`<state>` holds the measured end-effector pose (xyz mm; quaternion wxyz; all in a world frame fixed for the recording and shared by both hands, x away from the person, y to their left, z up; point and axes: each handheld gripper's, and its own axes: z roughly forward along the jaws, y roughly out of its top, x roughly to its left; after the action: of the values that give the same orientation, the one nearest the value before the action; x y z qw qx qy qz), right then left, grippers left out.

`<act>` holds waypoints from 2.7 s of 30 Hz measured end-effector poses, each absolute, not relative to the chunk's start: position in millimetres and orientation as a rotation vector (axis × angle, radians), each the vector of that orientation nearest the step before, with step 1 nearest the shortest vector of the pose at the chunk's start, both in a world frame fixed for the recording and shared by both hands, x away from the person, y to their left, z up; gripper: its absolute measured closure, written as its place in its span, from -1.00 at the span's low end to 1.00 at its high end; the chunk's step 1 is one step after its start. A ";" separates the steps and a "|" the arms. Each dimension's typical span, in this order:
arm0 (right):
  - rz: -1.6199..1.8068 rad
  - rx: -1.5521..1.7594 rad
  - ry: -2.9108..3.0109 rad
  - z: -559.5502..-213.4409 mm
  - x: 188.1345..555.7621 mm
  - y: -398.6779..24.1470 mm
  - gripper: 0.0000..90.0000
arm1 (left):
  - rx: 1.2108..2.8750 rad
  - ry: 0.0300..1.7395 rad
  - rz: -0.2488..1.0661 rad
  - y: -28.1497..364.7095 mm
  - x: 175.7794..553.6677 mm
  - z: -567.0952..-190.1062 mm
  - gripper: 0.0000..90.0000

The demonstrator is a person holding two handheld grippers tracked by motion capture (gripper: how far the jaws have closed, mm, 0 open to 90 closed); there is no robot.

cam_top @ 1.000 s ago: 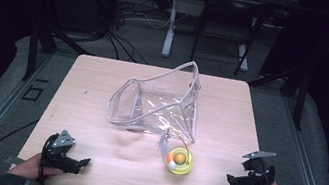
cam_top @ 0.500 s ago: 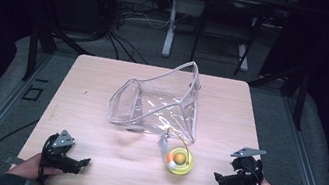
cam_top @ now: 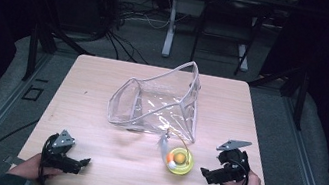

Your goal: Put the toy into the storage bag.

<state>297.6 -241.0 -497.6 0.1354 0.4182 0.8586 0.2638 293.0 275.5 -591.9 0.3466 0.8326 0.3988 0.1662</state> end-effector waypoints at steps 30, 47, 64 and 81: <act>0.890 1.018 2.586 -472.0 309.1 -187.9 -0.99 | 2.159 1.035 0.430 275.5 293.0 -592.0 -1.00; 1.003 0.871 2.540 -443.0 301.8 -171.5 -0.26 | 2.159 1.036 0.429 275.5 293.0 -592.0 -1.00; 1.005 0.779 2.527 -422.5 293.9 -165.4 0.59 | 2.159 1.036 0.429 275.5 292.9 -592.0 -1.00; 1.013 0.764 2.523 -414.6 291.5 -164.2 0.96 | 2.159 1.036 0.430 275.5 292.9 -592.0 -1.00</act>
<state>291.5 -164.2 -414.6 0.1583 0.2670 0.8822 0.3541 292.9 275.5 -592.0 0.3468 0.8323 0.3994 0.1659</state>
